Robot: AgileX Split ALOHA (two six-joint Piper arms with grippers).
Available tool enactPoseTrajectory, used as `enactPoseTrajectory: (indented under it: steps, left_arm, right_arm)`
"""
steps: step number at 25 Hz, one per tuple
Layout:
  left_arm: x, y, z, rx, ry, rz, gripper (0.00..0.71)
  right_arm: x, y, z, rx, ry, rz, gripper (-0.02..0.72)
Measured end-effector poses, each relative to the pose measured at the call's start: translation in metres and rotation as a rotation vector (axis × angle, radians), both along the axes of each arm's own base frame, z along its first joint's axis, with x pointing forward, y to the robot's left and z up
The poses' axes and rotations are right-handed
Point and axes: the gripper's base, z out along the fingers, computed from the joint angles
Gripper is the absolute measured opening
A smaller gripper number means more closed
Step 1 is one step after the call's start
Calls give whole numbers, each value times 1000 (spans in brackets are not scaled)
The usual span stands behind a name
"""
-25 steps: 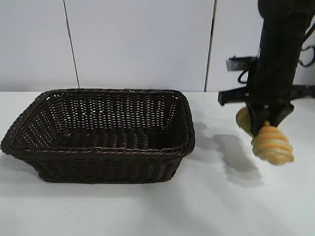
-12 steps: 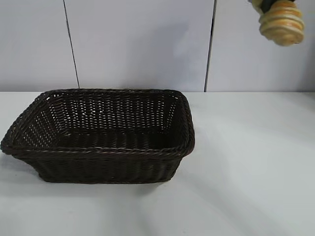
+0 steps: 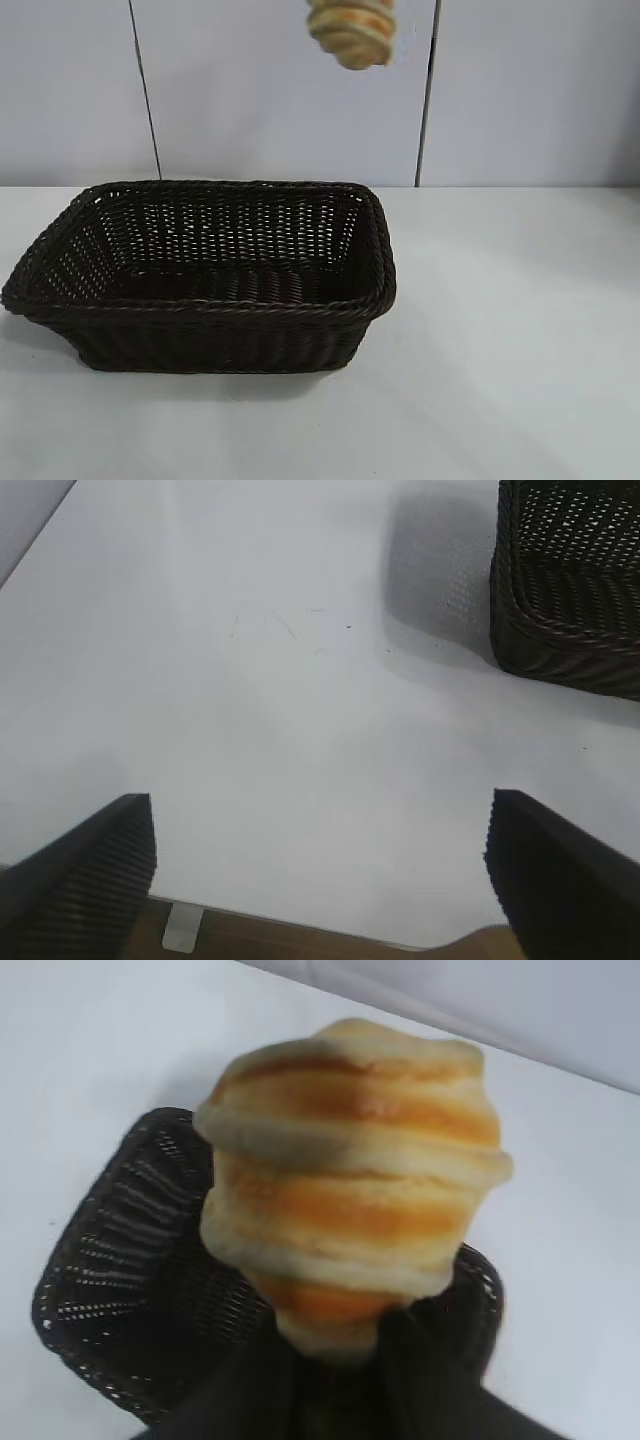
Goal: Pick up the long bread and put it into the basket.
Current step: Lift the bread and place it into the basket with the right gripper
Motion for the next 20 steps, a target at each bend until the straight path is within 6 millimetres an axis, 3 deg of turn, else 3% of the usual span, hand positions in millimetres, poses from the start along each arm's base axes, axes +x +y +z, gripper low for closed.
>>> enactPoseTrajectory:
  steps: [7, 11, 17, 18, 20]
  left_arm:
    - [0, 0, 0, 0, 0, 0, 648]
    - [0, 0, 0, 0, 0, 0, 648]
    - [0, 0, 0, 0, 0, 0, 648]
    - [0, 0, 0, 0, 0, 0, 648]
    - [0, 0, 0, 0, 0, 0, 648]
  right_arm:
    - [29, 22, -84, -112, 120, 3, 95]
    - [36, 30, -118, -124, 173, 1, 95]
    - [37, 32, -127, -123, 190, 3, 109]
    - [37, 32, -127, -125, 188, 6, 150]
    - [37, 32, -127, -126, 187, 10, 302]
